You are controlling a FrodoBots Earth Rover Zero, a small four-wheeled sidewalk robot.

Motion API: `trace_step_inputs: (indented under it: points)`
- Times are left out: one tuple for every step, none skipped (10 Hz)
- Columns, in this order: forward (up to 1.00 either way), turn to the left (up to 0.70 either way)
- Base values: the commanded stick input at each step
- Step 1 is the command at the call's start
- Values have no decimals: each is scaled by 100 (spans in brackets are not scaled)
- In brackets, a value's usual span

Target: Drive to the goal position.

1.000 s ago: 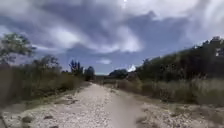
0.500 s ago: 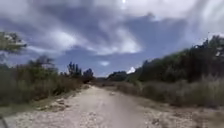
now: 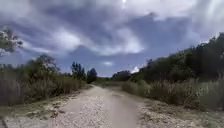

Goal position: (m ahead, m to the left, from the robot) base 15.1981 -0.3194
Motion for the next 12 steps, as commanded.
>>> trace_step_inputs:
  points:
    - [85, 0]
    - [85, 0]
    - [85, 0]
    - [85, 1]
    - [85, 34]
    - [85, 34]
    - [85, 34]
    - [85, 0]
    - [85, 0]
    - [85, 0]
    - [85, 0]
    - [85, 0]
